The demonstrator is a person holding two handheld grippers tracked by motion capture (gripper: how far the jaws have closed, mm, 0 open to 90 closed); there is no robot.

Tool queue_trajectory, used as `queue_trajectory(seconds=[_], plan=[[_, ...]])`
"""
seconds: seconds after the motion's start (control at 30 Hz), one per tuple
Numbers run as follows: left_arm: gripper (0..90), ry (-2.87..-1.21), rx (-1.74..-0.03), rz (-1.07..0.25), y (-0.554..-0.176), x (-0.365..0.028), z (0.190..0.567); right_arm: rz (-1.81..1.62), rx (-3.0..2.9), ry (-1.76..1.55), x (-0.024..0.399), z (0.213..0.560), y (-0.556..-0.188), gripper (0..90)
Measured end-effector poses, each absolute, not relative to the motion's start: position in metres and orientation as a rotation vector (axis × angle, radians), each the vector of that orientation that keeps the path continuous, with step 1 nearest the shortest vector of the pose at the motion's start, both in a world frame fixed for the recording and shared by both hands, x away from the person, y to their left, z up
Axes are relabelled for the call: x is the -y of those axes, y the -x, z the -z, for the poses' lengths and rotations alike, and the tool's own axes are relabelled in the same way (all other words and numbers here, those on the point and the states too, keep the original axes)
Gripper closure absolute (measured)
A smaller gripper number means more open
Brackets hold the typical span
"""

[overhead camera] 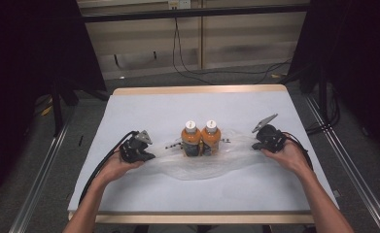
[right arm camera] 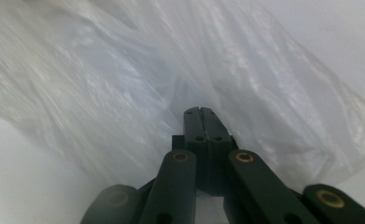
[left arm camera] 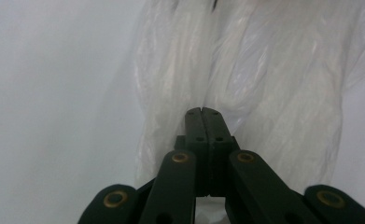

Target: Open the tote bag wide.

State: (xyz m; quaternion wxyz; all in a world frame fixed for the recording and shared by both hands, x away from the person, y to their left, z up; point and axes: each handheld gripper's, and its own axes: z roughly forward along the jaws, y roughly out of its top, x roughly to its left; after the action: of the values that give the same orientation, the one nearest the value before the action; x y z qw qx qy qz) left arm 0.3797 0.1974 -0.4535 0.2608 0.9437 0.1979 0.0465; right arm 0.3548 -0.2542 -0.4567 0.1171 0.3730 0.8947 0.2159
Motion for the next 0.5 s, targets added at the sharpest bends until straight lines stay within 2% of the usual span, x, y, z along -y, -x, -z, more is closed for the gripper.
queue_trajectory(seconds=[0.23,0.5], plan=[[90.0,-2.413,-0.517,-0.071,-0.373,-0.192,0.441,-0.908,-2.596,-1.061,0.255,0.443,-0.350,90.0],[90.0,-2.322,-0.436,-0.104,-0.362,-0.181,0.429,-1.070,-2.534,-1.027,0.251,0.429,-0.346,90.0]])
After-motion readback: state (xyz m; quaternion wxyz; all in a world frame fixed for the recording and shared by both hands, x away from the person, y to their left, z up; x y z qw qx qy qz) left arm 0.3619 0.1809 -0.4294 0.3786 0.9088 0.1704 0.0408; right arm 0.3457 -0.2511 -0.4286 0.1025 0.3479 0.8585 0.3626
